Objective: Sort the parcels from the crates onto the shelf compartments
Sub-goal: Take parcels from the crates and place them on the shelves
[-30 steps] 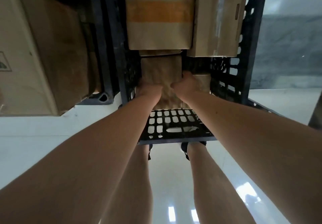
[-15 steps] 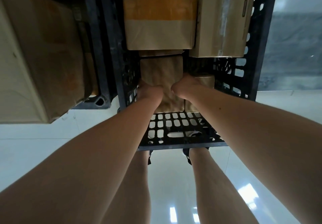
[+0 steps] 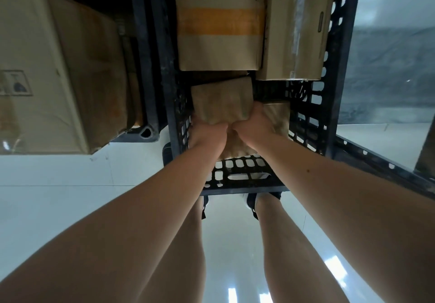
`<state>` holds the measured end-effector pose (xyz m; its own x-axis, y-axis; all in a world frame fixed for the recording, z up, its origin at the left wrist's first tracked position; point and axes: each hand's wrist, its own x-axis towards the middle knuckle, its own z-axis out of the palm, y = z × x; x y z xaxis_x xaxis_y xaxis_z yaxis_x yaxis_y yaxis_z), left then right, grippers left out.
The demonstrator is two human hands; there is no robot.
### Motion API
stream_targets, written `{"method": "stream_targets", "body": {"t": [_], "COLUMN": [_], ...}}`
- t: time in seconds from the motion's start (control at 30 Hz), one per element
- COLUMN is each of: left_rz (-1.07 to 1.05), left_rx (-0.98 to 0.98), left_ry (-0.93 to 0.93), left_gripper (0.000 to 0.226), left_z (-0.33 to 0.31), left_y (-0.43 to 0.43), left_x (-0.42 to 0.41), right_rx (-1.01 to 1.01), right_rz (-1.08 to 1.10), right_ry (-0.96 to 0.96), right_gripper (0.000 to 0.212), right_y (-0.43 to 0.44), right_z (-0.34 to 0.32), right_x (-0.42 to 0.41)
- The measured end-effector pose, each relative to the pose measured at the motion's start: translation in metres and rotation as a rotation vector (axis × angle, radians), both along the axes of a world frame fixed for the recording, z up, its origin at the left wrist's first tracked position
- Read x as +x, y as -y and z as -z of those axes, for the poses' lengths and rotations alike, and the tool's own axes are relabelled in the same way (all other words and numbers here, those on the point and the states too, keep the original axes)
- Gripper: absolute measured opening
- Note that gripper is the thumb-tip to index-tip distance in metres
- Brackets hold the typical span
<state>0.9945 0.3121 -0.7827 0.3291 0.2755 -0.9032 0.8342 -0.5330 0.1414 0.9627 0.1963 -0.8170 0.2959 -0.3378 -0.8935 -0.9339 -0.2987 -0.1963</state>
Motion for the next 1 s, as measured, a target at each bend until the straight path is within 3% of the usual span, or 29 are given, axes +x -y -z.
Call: {"method": "stream_targets", "body": {"t": [0.33,0.67,0.83,1.0], "left_rz": [-0.013,-0.045,-0.111,-0.109], "left_rx": [-0.069,-0.124,-0.3,-0.471], "left_ry": [0.053,0.219,0.394,0.537], "left_gripper": [0.091,0.066,0.031,0.046], "left_z": [-0.113,-0.292,-0.416,-0.514], "left_y": [-0.008,-0.035,-0.04,-0.049], "left_x": [-0.007,0.006,0.03,0.038], "right_rx": [-0.024,0.037,0.035,0.001], "right_rz": [0.109,0.165,0.229,0.27], "right_ry": [0.067,0.223,0.43,0.645], "right_gripper": [0.075,0.065,0.072,0.057], "right_y": [0.004,-0.003,-0.011,-0.014], "right_z": [-0.122,-0.325,-0.433,-0.545], "right_x": [-0.009,0.008,0.026,0.029]}}
